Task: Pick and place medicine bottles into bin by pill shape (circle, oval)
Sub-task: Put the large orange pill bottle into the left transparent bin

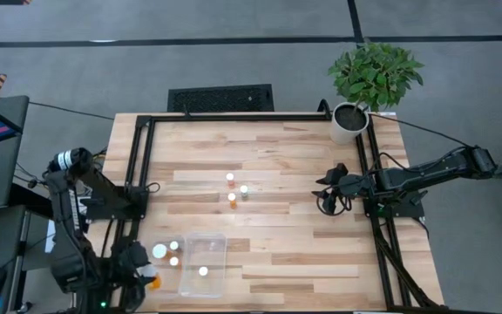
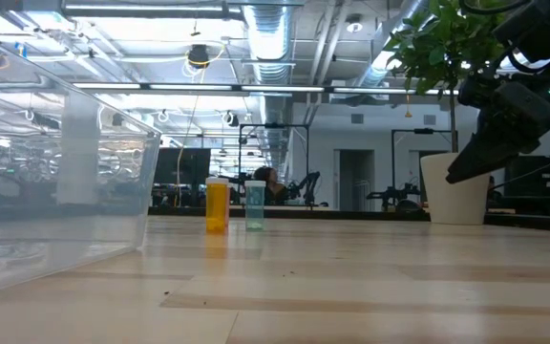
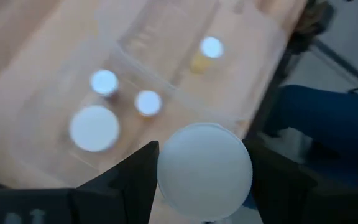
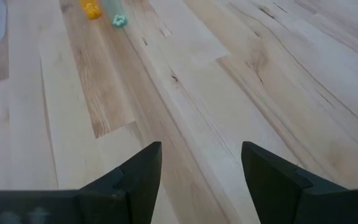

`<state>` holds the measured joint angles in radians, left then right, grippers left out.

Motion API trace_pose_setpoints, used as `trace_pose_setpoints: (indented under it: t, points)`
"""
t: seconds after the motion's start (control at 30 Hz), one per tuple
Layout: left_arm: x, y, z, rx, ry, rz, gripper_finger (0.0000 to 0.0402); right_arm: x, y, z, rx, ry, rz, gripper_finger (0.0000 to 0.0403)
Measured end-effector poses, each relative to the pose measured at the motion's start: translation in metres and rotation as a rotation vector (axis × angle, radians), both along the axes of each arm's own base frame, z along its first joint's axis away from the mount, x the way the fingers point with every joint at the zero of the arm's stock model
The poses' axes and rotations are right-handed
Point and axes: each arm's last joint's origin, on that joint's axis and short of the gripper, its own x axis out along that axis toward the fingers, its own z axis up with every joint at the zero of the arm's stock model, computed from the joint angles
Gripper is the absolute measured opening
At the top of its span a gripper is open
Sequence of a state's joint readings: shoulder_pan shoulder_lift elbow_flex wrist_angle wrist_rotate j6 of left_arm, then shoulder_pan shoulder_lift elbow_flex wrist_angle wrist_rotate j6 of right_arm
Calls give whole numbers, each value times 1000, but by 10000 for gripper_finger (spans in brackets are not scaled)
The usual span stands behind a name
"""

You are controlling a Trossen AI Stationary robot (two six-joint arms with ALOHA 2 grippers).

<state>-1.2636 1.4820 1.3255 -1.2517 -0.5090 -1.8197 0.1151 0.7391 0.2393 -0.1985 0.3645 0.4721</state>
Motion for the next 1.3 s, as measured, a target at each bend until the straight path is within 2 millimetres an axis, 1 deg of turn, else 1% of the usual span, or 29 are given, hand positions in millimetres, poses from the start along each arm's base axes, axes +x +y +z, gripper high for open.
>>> trace_pose_setpoints:
  t: [0.13, 0.27, 0.43, 0.7, 1.1, 1.3]
  points:
    - [1, -2, -13, 123, 25, -19, 210, 0, 0, 0, 4, 3, -4, 234]
    - [3, -12, -29, 183, 78, -44, 210, -1, 0, -1, 16, 4, -13, 234]
    - [6, -21, -43, 219, 103, -39, 210, -1, 0, -1, 21, 3, -17, 234]
    - [9, -30, -59, 261, 113, -38, 210, -1, 0, -1, 27, 1, -22, 234]
    - [14, -36, -85, 350, 148, -27, 210, -1, 0, -1, 27, 1, -22, 234]
    - [15, -40, -92, 356, 150, -12, 210, -2, 0, -2, 36, 12, -30, 234]
